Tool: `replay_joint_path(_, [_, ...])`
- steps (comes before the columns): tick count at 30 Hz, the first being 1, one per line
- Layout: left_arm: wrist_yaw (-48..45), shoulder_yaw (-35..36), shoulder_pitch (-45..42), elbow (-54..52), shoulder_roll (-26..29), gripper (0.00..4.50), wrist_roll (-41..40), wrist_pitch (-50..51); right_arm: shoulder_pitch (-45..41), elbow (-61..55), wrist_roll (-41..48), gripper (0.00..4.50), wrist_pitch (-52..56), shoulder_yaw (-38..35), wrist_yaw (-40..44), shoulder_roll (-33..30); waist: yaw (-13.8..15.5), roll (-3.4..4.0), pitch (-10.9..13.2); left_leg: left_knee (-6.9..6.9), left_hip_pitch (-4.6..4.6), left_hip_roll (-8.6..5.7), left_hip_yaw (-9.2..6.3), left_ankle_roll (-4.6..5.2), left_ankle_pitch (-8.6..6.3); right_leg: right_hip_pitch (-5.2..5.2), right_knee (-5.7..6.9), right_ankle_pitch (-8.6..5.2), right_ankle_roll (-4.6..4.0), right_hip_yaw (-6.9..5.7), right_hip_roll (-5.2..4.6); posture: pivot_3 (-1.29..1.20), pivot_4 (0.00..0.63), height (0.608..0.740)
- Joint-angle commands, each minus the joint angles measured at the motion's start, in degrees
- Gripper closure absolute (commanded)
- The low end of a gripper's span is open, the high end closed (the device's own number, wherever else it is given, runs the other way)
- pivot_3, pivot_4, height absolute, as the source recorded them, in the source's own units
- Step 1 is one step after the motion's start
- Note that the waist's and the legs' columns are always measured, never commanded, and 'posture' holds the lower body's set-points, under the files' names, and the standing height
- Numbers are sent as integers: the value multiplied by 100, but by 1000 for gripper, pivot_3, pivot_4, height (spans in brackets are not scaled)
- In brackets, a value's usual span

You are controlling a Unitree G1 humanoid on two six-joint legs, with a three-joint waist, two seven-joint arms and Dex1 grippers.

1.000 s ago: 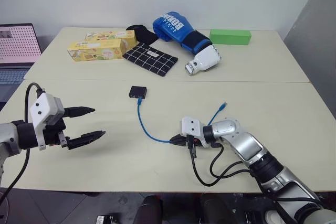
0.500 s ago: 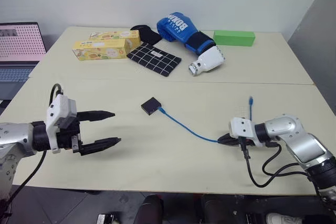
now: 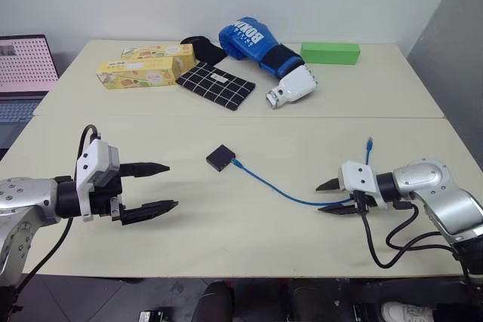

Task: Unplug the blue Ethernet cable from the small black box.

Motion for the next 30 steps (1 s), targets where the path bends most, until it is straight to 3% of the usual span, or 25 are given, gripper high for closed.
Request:
replay_joint_path(1, [72, 227, 51, 97, -10, 0, 36, -64, -311, -367, 198, 1362, 755, -23, -1139, 1028, -10, 0, 0, -2, 1, 0, -2, 0, 0, -1, 1, 0, 0, 0, 1, 0, 150, 740])
replay_joint_path(6, [188, 176, -3, 321, -63, 0, 168, -179, -761, 301, -513, 1362, 1054, 604, -2689, 2768, -1, 1, 1, -6, 13, -3, -3, -1, 0, -9, 30, -8, -16, -3, 7, 0, 150, 740])
replay_joint_path(11, [259, 122, -104, 429, -83, 0, 246, -236, -1165, 1491, -1033, 1362, 830, 1005, -3542, 3945, 3, 0, 0, -7, 9, -2, 8, -2, 1, -27, 45, -10, -20, 6, 6, 0, 150, 740])
replay_joint_path(19, [323, 216, -48, 337, -94, 0, 246, -197, -1467, 2839, -1310, 1362, 393, 824, -3956, 4301, 4, -3, -2, -6, 6, -3, 18, -2, 1, -31, 45, -10, -19, 11, 5, 0, 150, 740])
replay_joint_path(22, [372, 243, -30, 328, -114, 0, 249, -197, -1433, 2863, -1312, 1838, 388, 836, -3911, 4319, -8, -3, -2, -7, 9, -3, 23, -2, 1, -33, 48, -10, -19, 15, 5, 0, 150, 740])
replay_joint_path(30, [657, 212, -106, 484, -171, 0, 259, -52, -1302, 2643, -1388, 3814, 415, 964, -3876, 4426, -61, -3, -2, -9, 11, -1, 22, -1, 1, -37, 51, -10, -20, 14, 7, 0, 150, 740])
